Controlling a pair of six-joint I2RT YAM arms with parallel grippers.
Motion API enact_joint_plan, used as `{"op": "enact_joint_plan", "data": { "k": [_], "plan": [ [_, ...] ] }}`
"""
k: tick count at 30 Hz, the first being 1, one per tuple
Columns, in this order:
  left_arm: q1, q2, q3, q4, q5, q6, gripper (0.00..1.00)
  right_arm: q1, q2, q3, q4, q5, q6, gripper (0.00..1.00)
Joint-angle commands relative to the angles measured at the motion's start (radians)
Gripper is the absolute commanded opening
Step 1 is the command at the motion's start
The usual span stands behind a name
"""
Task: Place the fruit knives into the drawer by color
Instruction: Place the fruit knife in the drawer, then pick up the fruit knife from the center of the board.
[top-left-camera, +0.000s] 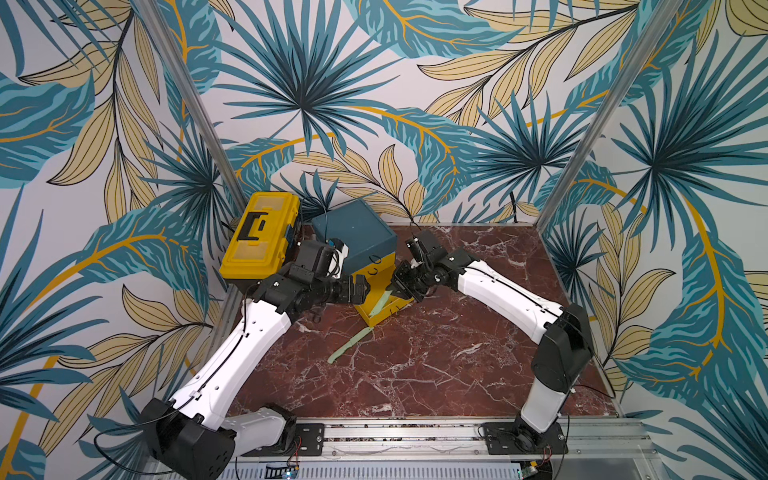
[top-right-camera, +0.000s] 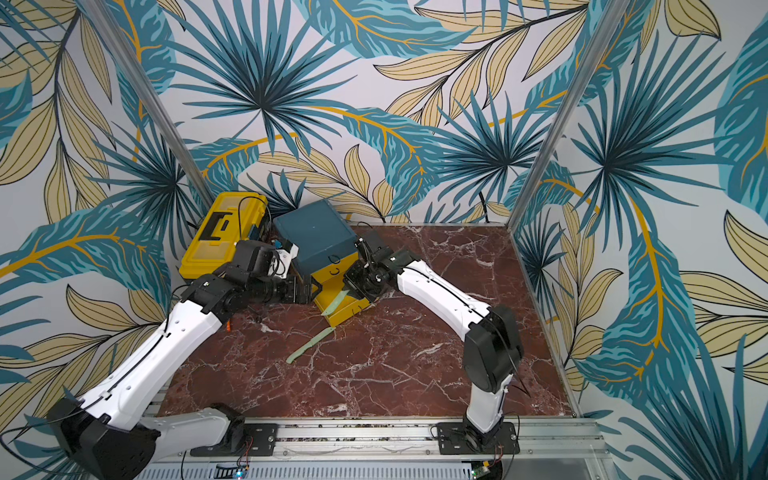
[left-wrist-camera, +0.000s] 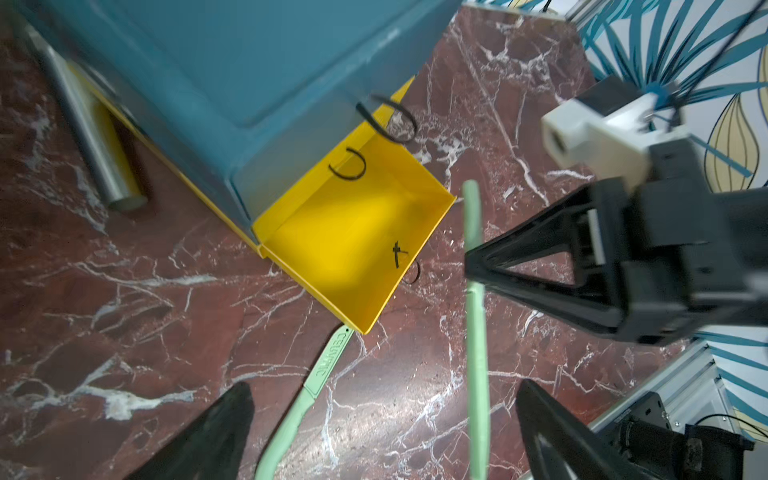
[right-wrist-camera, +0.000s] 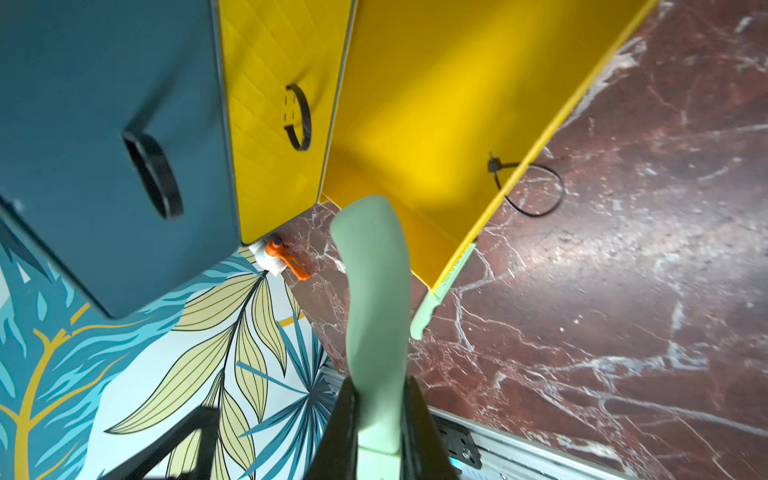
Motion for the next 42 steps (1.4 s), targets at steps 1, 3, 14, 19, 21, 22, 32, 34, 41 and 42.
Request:
{"op": "enact_joint_plan", "data": {
  "k": [1, 3, 14, 19, 21, 22, 32, 34, 41, 42],
  "plan": [
    [0.009, 0.044, 0.044, -0.033, 0.034, 0.055, 1.0, -0.016, 0.085, 0.024, 0.016, -0.032, -0.015, 0.0],
    [0.009, 0.055, 0.044, -0.03, 0.035, 0.055, 1.0, -0.029, 0.123, 0.048, 0.053, -0.046, -0.017, 0.03],
    [0.01, 0.025, -0.054, -0.059, 0.05, 0.08, 1.0, -0.091, 0.222, 0.124, 0.136, -0.123, -0.058, 0.72],
    [-0.017, 0.03, -0.042, -0.176, -0.024, 0.214, 1.0, -0.093, 0.141, 0.036, 0.165, -0.154, -0.096, 0.73],
    [-0.041, 0.015, -0.049, -0.189, -0.045, 0.302, 1.0, -0.093, 0.082, -0.038, 0.172, -0.156, -0.116, 0.73],
    [-0.052, 0.006, -0.058, -0.18, -0.047, 0.346, 1.0, -0.093, 0.055, -0.073, 0.171, -0.156, -0.125, 0.73],
    [-0.069, 0.109, -0.103, -0.24, -0.163, 0.684, 1.0, -0.093, -0.137, -0.302, 0.144, -0.155, -0.188, 0.74],
    [-0.07, 0.12, -0.131, -0.249, -0.127, 0.719, 0.99, -0.094, -0.141, -0.284, 0.111, -0.153, -0.214, 0.74],
    [-0.069, 0.091, -0.224, -0.278, -0.101, 0.765, 0.91, -0.094, -0.135, -0.241, 0.045, -0.144, -0.272, 0.74],
    [-0.069, 0.08, -0.242, -0.275, -0.091, 0.765, 0.9, -0.095, -0.131, -0.24, 0.046, -0.147, -0.273, 0.74]
  ]
}}
